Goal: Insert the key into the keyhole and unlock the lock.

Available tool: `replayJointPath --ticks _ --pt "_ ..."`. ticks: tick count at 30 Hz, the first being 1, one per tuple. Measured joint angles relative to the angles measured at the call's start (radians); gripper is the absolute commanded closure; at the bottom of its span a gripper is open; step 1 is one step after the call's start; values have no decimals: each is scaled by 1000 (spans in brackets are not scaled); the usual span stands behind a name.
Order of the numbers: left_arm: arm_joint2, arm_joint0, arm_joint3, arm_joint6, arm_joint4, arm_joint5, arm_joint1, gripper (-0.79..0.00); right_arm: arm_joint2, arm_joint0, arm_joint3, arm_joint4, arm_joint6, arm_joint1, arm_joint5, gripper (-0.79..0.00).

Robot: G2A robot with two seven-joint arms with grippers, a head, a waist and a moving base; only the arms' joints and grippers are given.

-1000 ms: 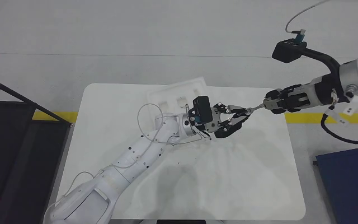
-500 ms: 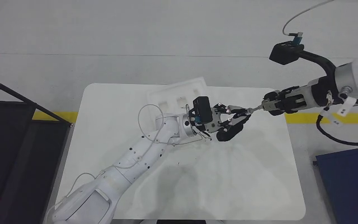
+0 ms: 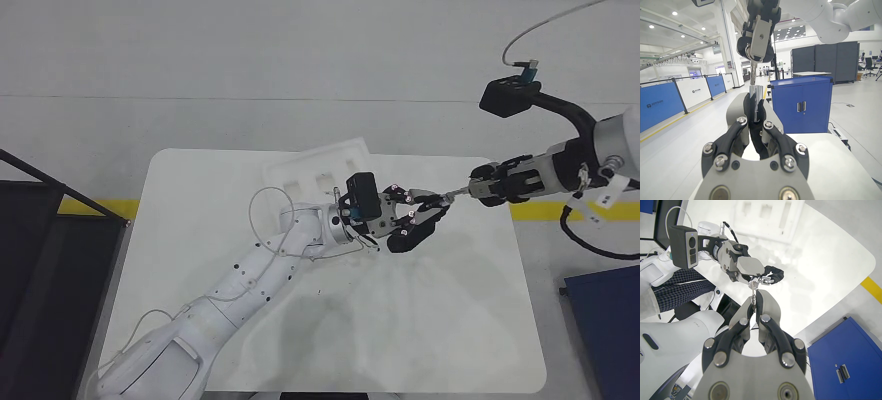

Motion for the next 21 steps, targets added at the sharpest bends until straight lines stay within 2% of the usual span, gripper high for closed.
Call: replayJointPath --ticks 21 --pt "-12 -7 18 11 61 -21 -10 0 -1 -4 23 0 39 -14 15 0"
